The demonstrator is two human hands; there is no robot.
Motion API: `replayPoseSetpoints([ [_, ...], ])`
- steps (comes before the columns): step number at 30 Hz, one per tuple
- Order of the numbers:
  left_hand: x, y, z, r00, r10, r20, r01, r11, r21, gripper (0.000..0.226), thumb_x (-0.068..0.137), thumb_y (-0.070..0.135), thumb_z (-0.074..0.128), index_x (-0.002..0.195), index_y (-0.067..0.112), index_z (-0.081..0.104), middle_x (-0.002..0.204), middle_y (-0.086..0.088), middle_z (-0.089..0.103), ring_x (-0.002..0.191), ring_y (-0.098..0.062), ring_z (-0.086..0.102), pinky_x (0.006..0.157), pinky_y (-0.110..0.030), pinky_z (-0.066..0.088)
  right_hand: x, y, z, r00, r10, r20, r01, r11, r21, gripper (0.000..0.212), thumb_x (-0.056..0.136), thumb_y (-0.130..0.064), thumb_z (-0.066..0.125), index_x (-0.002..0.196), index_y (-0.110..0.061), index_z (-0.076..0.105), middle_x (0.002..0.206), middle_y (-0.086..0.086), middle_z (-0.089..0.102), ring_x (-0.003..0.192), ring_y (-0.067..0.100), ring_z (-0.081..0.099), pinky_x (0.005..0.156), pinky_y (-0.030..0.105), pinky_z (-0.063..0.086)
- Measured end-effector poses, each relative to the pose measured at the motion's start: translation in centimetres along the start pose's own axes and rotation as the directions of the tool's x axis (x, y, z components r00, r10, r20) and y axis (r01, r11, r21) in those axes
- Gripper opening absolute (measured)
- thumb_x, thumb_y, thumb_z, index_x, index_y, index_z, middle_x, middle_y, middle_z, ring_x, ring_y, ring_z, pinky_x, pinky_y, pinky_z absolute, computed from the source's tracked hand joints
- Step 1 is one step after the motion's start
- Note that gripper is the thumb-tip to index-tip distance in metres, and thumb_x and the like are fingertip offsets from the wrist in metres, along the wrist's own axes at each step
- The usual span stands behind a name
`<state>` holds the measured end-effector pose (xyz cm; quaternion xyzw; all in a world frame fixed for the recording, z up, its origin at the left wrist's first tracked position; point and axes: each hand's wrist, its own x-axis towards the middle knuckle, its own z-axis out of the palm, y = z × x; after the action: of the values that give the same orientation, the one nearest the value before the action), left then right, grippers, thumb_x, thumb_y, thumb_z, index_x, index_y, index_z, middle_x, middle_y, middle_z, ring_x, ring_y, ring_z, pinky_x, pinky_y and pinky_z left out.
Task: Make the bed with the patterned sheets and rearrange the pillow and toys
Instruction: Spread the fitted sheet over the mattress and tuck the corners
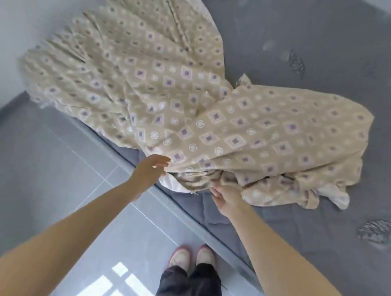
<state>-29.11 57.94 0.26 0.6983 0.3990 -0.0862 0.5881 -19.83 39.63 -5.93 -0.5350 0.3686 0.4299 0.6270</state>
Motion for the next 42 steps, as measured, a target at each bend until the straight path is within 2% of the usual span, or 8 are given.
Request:
replayPoseSetpoints([
  [3,-2.1,0.8,-0.1,0.999,0.022,0.024,-0.023,0.999,0.042,0.03,0.094,-0.001,0.044,0.121,0.006,0.057,0.109,-0.003,0.057,0.091,-0.016,0.053,0.071,-0.022,0.041,-3.2,-0.8,-1.1,0.996,-0.058,0.072,0.053,0.997,0.063,0.018,0.096,0.008,0.039,0.101,-0.001,0.053,0.095,0.007,0.051,0.082,0.013,0.056,0.089,0.023,0.045],
  [11,-7.4,3.7,2.0,0.98,0.057,0.19,-0.083,0.988,0.132,0.051,0.092,-0.007,0.05,0.14,0.007,0.04,0.141,-0.009,0.041,0.119,-0.023,0.046,0.076,-0.021,0.047,-14.7,-7.4,-5.3,0.937,-0.306,0.166,0.233,0.905,0.355,0.028,0.098,0.006,0.038,0.079,-0.01,0.051,0.075,0.01,0.057,0.083,0.023,0.055,0.114,0.04,0.03],
  [17,-10.8,9.3,5.5,0.905,0.311,0.29,-0.39,0.879,0.274,0.079,0.083,-0.003,0.065,0.148,0.015,0.023,0.132,0.001,0.037,0.127,-0.022,0.042,0.081,-0.018,0.038,-23.5,-10.2,-6.5,0.87,-0.382,0.311,0.23,0.873,0.43,0.034,0.097,0.008,0.026,0.125,0.005,0.046,0.13,0.019,0.05,0.127,0.031,0.044,0.114,0.038,0.029],
  [22,-14.9,12.5,8.5,0.924,0.378,0.059,-0.373,0.859,0.35,0.093,0.08,0.014,0.073,0.151,0.023,0.013,0.145,-0.014,0.018,0.132,-0.029,0.024,0.102,-0.034,0.029,-29.5,-11.1,-7.4,0.84,-0.416,0.348,0.305,0.893,0.332,0.042,0.095,0.01,0.025,0.132,0.005,0.045,0.131,0.018,0.055,0.116,0.029,0.057,0.096,0.032,0.051],
  [27,-20.7,14.5,9.5,0.764,0.551,-0.337,-0.313,0.773,0.552,0.027,0.087,0.01,0.055,0.114,0.013,0.051,0.121,-0.015,0.034,0.111,-0.033,0.034,0.089,-0.041,0.035,-33.5,-10.0,-10.3,0.818,-0.439,0.372,0.438,0.894,0.092,0.024,0.095,0.007,0.04,0.092,-0.01,0.056,0.082,0.006,0.063,0.069,0.013,0.066,0.058,0.024,0.058],
  [32,-22.9,13.5,6.1,0.77,0.557,-0.31,-0.285,0.736,0.614,0.024,0.088,0.002,0.041,0.11,0.009,0.047,0.114,-0.013,0.057,0.107,-0.034,0.045,0.084,-0.042,0.039,-32.9,-8.2,-12.8,0.796,-0.501,0.338,0.535,0.845,-0.007,0.021,0.087,0.017,0.051,0.098,0.001,0.06,0.116,0.022,0.061,0.089,0.026,0.069,0.07,0.027,0.059],
  [38,-25.2,12.1,1.4,0.707,0.633,-0.316,-0.341,0.696,0.632,0.01,0.095,0.016,0.043,0.097,0.007,0.048,0.085,-0.011,0.059,0.081,-0.033,0.054,0.067,-0.037,0.038,-32.7,-5.7,-11.5,0.716,-0.625,0.312,0.666,0.475,-0.576,0.045,0.074,0.003,0.073,0.117,-0.002,0.063,0.091,0.003,0.07,0.062,0.002,0.06,0.043,0.008,0.039],
  [42,-25.9,11.9,-1.1,0.655,0.708,-0.265,-0.494,0.666,0.56,0.012,0.094,0.013,0.046,0.086,0.005,0.044,0.074,-0.007,0.054,0.071,-0.027,0.048,0.06,-0.036,0.037,-32.3,-3.9,-8.2,0.498,-0.811,0.307,0.684,0.149,-0.714,0.022,0.07,-0.018,0.08,0.078,0.0,0.07,0.079,0.012,0.07,0.068,0.02,0.061,0.052,0.019,0.037],
])
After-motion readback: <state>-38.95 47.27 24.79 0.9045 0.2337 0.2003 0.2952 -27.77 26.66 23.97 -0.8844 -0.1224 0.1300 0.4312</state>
